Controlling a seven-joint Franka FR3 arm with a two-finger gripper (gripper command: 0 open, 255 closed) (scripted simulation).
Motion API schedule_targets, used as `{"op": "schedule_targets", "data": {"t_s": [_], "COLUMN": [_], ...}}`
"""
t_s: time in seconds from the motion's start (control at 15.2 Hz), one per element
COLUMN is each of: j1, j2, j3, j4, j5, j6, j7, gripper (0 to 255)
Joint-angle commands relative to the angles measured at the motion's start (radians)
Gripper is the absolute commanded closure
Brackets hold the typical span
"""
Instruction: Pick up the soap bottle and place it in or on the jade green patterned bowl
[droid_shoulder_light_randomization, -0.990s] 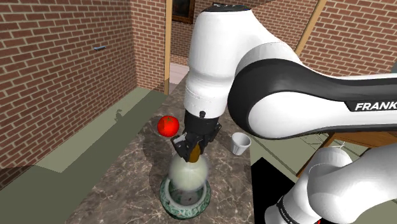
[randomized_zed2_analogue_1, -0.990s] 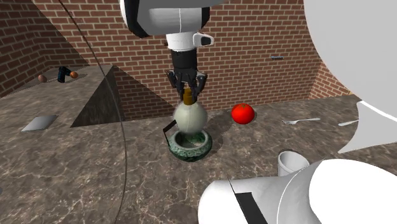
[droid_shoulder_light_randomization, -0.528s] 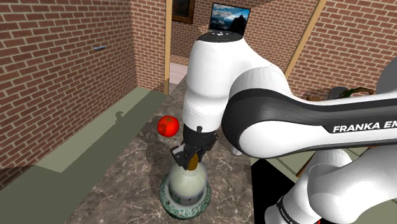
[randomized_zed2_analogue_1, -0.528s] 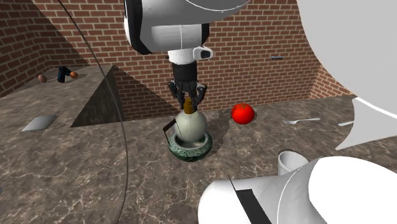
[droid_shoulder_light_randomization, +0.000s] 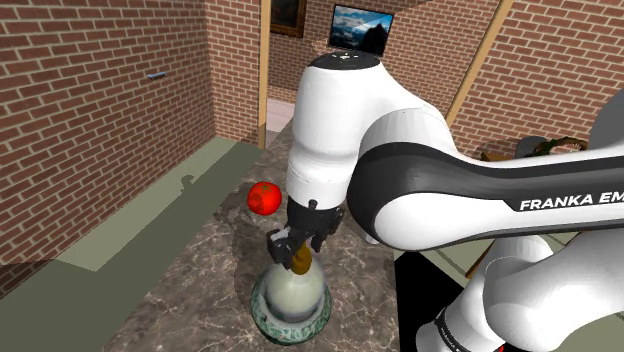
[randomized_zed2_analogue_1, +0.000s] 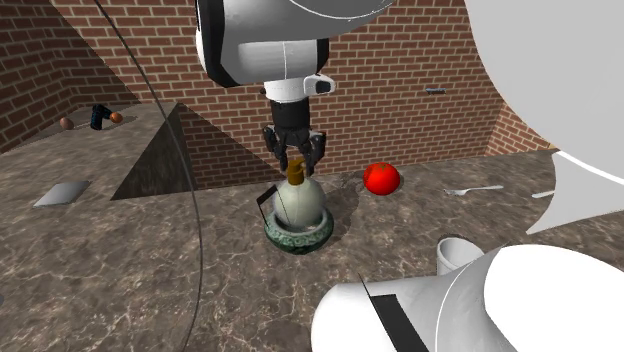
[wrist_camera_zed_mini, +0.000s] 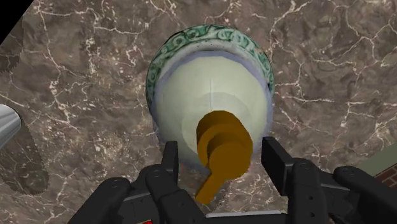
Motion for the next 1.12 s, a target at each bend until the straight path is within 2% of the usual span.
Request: {"op": "schedule_targets", "data": {"t_s": [0.0, 0.26, 0.53, 1.06], "j1": [0.000, 0.000, -0.002, -0.002], "j2": [0.000, 0.000, -0.019, -0.019], "j3": [0.000, 0.000, -0.024, -0.024], "j4": [0.000, 0.000, 0.113, 0.113], "j5": [0.000, 0.000, -0.010, -0.010], "j6": [0.000, 0.000, -0.130, -0.130], "j7": [0.000, 0.000, 0.000, 0.000], "gripper": [0, 0, 0, 0]}}
